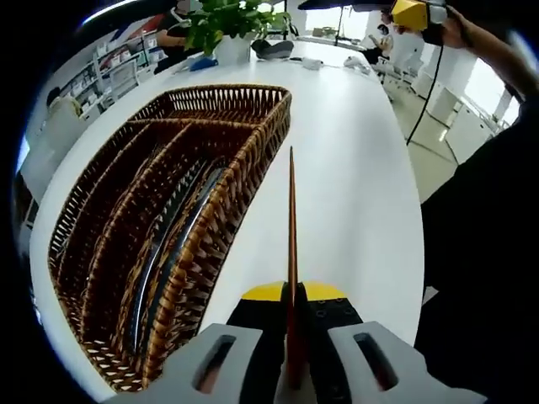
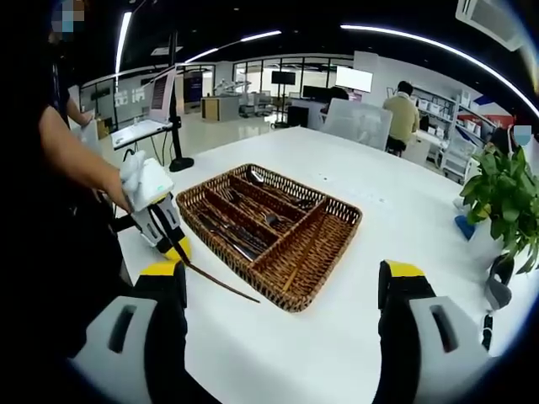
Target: Arrange the knives, forks, and spoons in their matching storage slots by inserting each utensil handle-first until every utensil is classified and aligned in the correct compartment
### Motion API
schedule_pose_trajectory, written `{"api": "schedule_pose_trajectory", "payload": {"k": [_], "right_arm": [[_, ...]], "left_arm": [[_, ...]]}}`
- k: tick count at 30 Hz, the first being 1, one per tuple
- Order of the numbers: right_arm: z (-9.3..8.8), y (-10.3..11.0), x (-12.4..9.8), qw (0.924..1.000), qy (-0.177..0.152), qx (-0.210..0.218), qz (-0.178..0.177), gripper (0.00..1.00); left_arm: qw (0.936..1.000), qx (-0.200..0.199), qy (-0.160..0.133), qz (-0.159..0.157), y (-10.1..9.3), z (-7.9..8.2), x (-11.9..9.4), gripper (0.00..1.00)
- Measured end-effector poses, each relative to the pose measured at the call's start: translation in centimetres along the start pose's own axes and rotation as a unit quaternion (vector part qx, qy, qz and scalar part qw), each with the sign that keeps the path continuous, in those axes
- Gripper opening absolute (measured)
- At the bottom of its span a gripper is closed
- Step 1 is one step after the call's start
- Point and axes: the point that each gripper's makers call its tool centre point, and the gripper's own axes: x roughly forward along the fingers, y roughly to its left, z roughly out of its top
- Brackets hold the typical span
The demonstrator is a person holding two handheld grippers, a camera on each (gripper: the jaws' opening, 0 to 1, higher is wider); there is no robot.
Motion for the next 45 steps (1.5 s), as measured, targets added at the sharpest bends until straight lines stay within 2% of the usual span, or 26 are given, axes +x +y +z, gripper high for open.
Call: {"api": "schedule_pose_trajectory", "payload": {"k": [5, 8, 11, 19, 25, 28, 29, 32, 35, 42, 43, 45], "right_arm": [[0.1, 0.2, 0.1, 1.0, -0.001, -0.002, 0.004, 0.97], [0.4, 0.1, 0.0, 1.0, -0.003, -0.004, 0.002, 0.97], [0.3, 0.2, -0.1, 1.0, -0.002, -0.002, 0.009, 0.92], [0.5, 0.6, 0.0, 0.9998, 0.001, -0.005, 0.017, 0.9], [0.3, 1.5, 0.3, 0.9994, 0.006, -0.005, 0.033, 0.87], [0.2, 2.0, 0.5, 0.9991, 0.009, -0.005, 0.041, 0.86], [0.2, 2.2, 0.6, 0.999, 0.009, -0.005, 0.044, 0.86], [0.2, 2.8, 0.8, 0.9985, 0.01, -0.008, 0.052, 0.86], [0.4, 3.6, 1.3, 0.9978, 0.01, -0.005, 0.065, 0.84], [1.2, 6.8, 3.2, 0.9937, -0.001, 0.021, 0.111, 0.82], [1.4, 7.4, 3.5, 0.9927, -0.003, 0.024, 0.118, 0.8], [2.6, 9.2, 3.8, 0.9868, -0.021, 0.049, 0.153, 0.72]], "left_arm": [[1.0, -0.007, 0.001, 0.0, -0.4, -0.2, -0.1, 0.03], [0.9999, -0.011, -0.011, -0.003, -0.7, 0.2, -0.3, 0.03], [0.9993, -0.02, -0.031, -0.007, -0.6, 1.0, -0.8, 0.03], [0.9934, -0.066, -0.093, -0.015, 0.0, 4.0, -2.6, 0.03], [0.9796, -0.131, -0.15, -0.028, 0.8, 6.0, -4.1, 0.03], [0.9728, -0.149, -0.174, -0.032, 1.1, 6.8, -4.9, 0.03], [0.9709, -0.15, -0.182, -0.041, 0.9, 7.1, -5.2, 0.03], [0.9704, -0.146, -0.19, -0.031, 1.2, 7.6, -6.0, 0.03], [0.9658, -0.146, -0.212, -0.029, 1.3, 8.6, -7.1, 0.03], [0.948, -0.143, -0.282, -0.03, 1.2, 12.4, -10.9, 0.03], [0.947, -0.143, -0.286, -0.031, 1.2, 12.6, -11.2, 0.03], [0.9405, -0.147, -0.304, -0.037, 1.1, 13.7, -12.2, 0.03]]}}
